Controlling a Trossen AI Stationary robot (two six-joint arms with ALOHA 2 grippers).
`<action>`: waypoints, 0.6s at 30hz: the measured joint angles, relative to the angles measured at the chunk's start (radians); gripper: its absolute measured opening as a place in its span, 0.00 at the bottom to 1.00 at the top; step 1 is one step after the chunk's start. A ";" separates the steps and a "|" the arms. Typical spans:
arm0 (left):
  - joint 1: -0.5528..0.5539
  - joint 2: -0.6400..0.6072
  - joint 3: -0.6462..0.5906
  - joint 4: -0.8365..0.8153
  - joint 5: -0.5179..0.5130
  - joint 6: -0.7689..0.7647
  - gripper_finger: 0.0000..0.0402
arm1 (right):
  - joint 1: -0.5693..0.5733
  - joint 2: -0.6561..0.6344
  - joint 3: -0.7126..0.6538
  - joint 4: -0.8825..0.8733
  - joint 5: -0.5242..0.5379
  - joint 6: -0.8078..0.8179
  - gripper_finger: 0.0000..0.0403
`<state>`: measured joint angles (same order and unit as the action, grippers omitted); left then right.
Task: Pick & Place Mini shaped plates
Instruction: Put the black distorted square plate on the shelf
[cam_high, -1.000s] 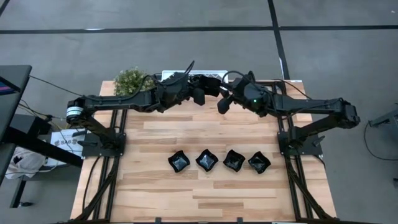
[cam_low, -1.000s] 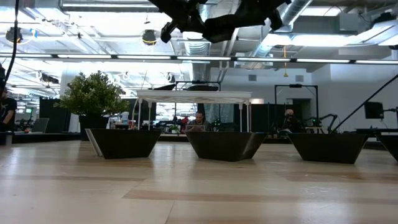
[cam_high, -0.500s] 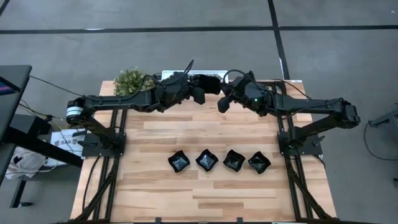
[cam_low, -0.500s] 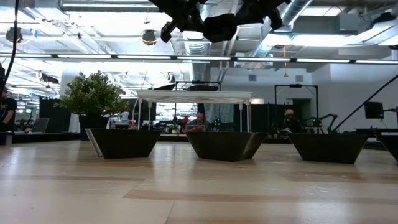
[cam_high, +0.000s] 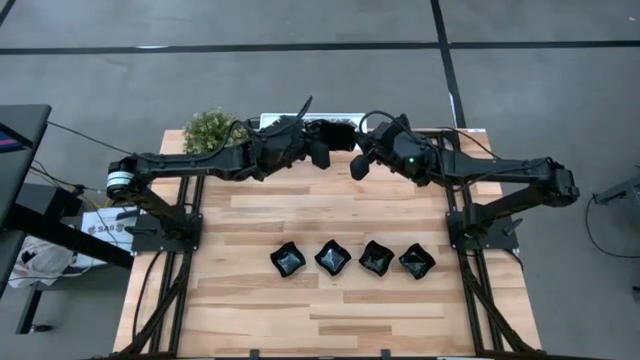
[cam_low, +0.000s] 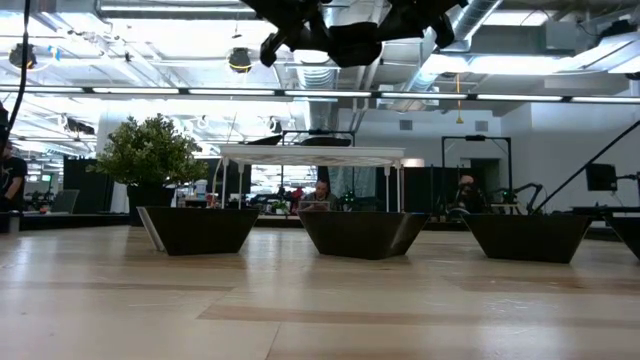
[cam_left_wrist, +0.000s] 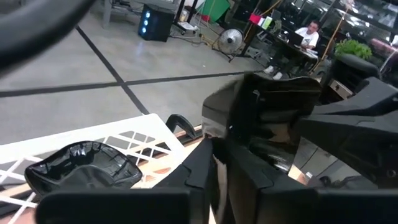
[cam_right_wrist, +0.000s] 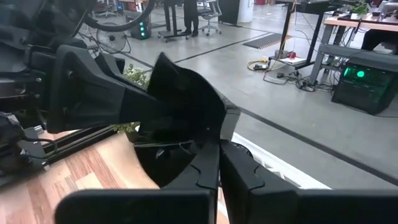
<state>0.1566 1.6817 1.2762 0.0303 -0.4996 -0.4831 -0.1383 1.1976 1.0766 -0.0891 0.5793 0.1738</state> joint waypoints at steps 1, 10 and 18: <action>0.000 0.000 0.000 0.000 0.003 0.013 0.11 | 0.000 0.000 0.000 0.000 0.000 0.000 0.00; 0.000 -0.003 0.000 0.004 0.023 0.037 0.39 | 0.000 0.000 0.000 -0.003 -0.002 -0.008 0.00; 0.014 -0.084 -0.001 0.000 0.020 0.105 0.62 | -0.002 0.000 0.000 -0.008 0.025 -0.008 0.00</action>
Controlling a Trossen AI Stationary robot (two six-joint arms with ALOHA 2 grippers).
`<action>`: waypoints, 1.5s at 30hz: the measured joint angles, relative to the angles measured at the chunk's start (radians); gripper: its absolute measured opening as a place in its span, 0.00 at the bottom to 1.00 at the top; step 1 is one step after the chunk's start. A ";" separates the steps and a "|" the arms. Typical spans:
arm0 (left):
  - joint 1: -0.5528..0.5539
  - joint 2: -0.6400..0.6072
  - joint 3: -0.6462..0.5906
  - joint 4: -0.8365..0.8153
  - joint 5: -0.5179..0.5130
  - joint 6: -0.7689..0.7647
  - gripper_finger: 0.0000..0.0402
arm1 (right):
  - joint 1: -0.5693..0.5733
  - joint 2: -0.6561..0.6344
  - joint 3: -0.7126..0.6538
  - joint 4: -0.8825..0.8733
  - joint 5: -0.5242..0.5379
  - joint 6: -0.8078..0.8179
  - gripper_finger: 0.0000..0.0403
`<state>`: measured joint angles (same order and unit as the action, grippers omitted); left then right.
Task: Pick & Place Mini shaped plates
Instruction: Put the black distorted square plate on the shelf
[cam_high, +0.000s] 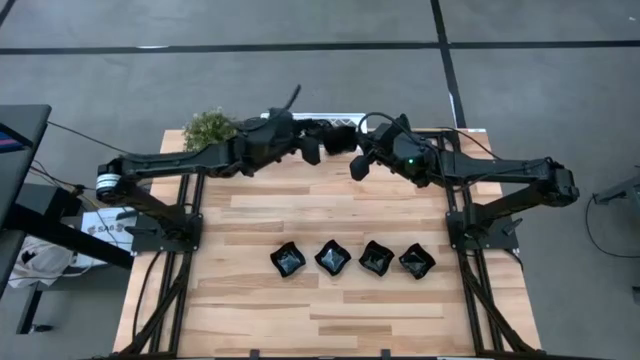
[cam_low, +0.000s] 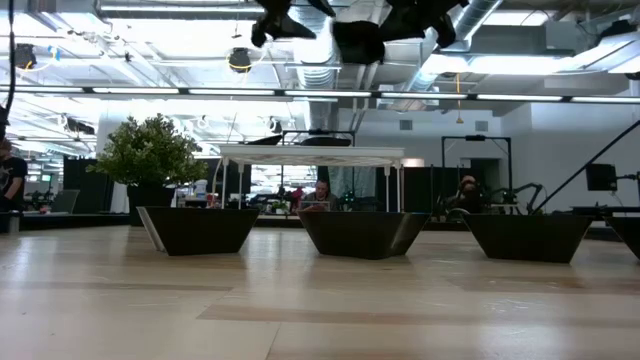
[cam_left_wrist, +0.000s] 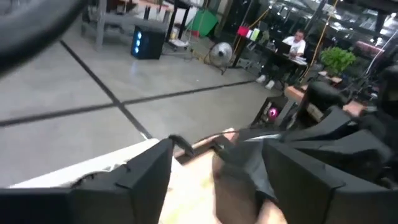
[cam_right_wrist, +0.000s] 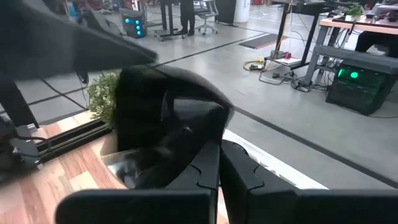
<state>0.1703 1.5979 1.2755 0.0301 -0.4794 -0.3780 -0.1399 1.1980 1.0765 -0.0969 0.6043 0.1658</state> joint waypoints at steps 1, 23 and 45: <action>0.002 -0.014 0.000 -0.002 -0.002 0.011 0.64 | -0.002 0.000 0.000 -0.002 0.002 0.000 0.00; -0.067 -0.188 0.000 -0.129 -0.003 0.187 0.70 | -0.444 0.037 0.200 -0.353 -0.523 0.106 0.00; -0.021 -0.260 -0.145 -0.238 -0.014 0.278 0.70 | -0.734 0.487 0.567 -0.775 -0.999 0.124 0.00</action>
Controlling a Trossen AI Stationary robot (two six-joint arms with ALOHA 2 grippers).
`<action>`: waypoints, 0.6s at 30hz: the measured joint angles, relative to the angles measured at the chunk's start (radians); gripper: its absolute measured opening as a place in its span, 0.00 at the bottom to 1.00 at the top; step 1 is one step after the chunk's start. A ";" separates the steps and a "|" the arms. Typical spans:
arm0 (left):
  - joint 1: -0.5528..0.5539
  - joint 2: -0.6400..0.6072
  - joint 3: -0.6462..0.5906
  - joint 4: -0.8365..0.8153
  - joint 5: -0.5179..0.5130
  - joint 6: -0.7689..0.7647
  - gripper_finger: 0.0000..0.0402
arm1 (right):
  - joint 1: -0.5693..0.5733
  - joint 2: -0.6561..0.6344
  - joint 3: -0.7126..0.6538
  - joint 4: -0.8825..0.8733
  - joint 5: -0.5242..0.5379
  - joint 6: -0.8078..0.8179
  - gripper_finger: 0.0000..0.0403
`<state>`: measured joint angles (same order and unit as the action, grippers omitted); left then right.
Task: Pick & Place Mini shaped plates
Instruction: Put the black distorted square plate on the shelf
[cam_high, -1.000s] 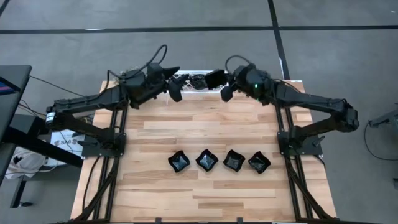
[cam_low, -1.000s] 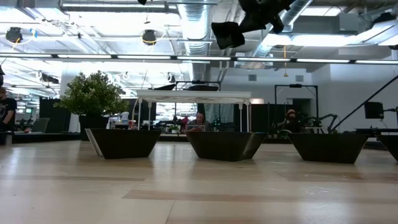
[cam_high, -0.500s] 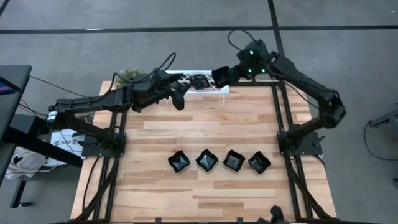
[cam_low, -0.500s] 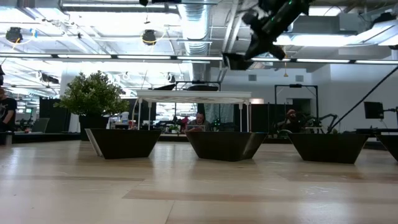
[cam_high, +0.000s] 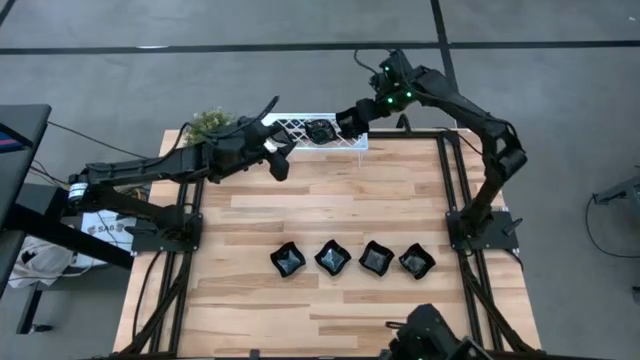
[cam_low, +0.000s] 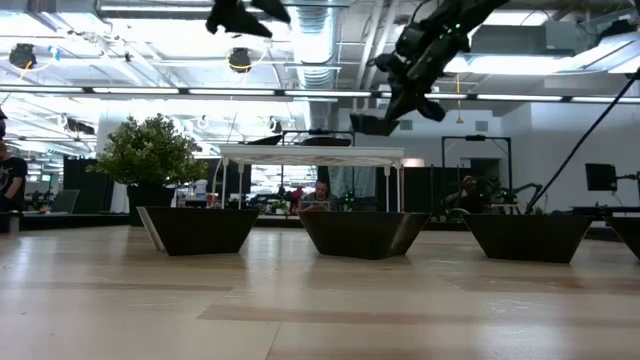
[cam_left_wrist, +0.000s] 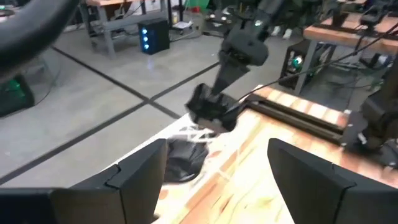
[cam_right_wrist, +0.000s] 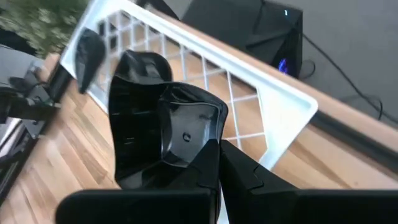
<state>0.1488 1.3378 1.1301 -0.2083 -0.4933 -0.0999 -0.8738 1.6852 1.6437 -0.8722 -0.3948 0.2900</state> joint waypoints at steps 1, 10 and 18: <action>0.007 -0.018 -0.020 0.002 0.000 0.000 0.70 | 0.000 0.011 0.001 -0.009 0.000 0.011 0.00; 0.074 -0.199 -0.167 0.053 0.004 -0.001 0.70 | 0.000 0.065 0.002 -0.015 0.001 0.068 0.00; 0.090 -0.294 -0.234 0.107 0.004 0.021 0.70 | -0.005 0.071 0.002 -0.020 0.001 0.086 0.00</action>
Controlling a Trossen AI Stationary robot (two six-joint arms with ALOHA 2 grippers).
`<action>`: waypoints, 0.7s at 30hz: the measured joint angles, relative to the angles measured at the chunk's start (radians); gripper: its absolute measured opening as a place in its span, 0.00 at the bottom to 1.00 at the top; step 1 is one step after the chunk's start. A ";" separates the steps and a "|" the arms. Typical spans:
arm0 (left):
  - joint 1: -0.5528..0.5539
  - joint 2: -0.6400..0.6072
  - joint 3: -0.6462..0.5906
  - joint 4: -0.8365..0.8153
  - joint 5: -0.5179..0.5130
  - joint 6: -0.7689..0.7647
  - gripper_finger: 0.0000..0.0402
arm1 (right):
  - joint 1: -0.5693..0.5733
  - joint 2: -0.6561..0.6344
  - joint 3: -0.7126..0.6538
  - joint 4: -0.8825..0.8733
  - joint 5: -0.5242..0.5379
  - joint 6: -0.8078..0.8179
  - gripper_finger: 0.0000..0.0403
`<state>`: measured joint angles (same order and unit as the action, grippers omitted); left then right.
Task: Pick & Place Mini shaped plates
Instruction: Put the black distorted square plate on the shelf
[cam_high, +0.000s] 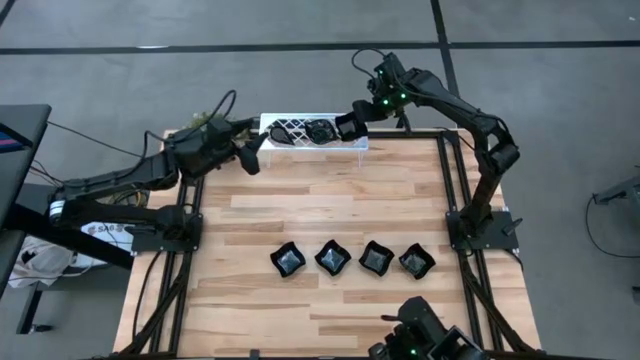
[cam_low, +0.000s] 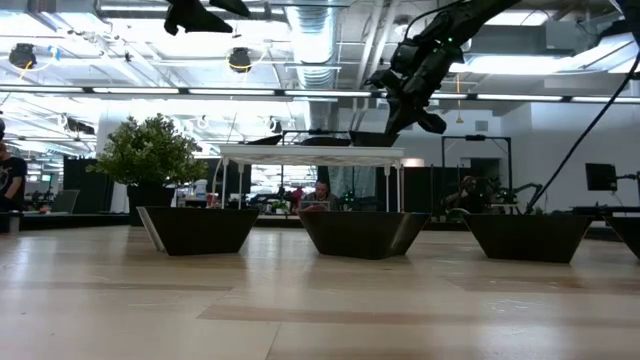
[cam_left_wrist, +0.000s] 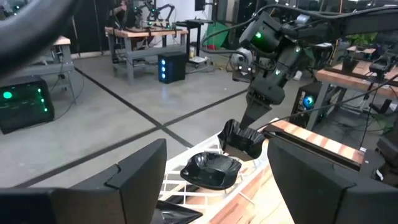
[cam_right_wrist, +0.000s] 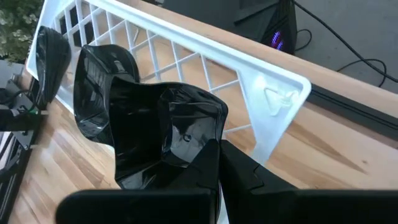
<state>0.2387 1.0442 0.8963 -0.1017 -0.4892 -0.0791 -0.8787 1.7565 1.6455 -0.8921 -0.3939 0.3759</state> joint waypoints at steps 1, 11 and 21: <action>0.000 -0.004 -0.001 0.001 0.000 0.002 0.70 | 0.000 0.000 0.000 0.000 0.000 0.000 0.00; -0.002 -0.002 -0.002 0.006 0.000 0.004 0.70 | 0.004 0.000 0.000 0.010 0.028 -0.016 0.00; -0.002 -0.004 -0.002 0.013 0.001 0.024 0.70 | 0.000 0.000 0.000 0.011 0.031 -0.027 0.00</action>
<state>0.2371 1.0405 0.8944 -0.0885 -0.4885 -0.0548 -0.8788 1.7565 1.6455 -0.8812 -0.3625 0.3492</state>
